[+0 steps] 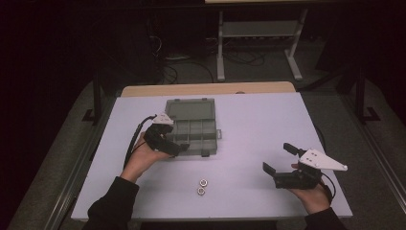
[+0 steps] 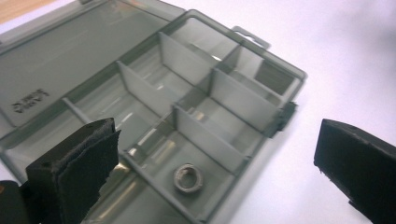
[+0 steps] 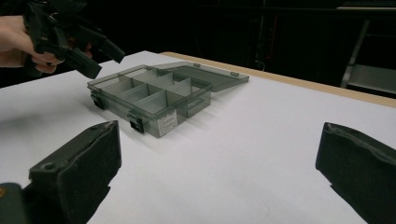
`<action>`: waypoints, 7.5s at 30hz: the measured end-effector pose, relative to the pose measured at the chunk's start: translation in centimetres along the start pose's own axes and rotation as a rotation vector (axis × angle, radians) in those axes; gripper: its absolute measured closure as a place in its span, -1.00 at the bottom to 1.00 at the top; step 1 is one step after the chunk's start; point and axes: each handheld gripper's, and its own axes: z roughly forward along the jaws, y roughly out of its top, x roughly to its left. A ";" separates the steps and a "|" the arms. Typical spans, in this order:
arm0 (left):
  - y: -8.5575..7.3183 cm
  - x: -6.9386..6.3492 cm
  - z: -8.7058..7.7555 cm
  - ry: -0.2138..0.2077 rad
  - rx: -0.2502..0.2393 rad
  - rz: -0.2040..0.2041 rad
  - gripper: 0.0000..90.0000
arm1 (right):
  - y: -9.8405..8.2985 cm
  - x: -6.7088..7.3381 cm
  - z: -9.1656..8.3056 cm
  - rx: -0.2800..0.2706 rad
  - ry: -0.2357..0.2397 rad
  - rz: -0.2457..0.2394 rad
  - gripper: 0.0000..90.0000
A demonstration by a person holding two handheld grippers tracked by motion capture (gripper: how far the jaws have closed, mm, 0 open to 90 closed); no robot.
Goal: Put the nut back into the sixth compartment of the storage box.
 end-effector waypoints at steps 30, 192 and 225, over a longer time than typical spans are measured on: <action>-1.6 -6.0 -0.6 -0.116 0.040 0.111 -1.00 | 0.0 0.1 0.0 -0.002 -0.002 -0.001 -1.00; -1.2 -7.0 0.1 -0.247 0.081 0.158 0.57 | 0.0 0.0 0.1 0.000 0.002 -0.006 -1.00; 1.3 -0.1 -0.8 -0.022 0.032 0.052 0.57 | 0.0 0.0 0.1 -0.004 -0.003 0.001 -1.00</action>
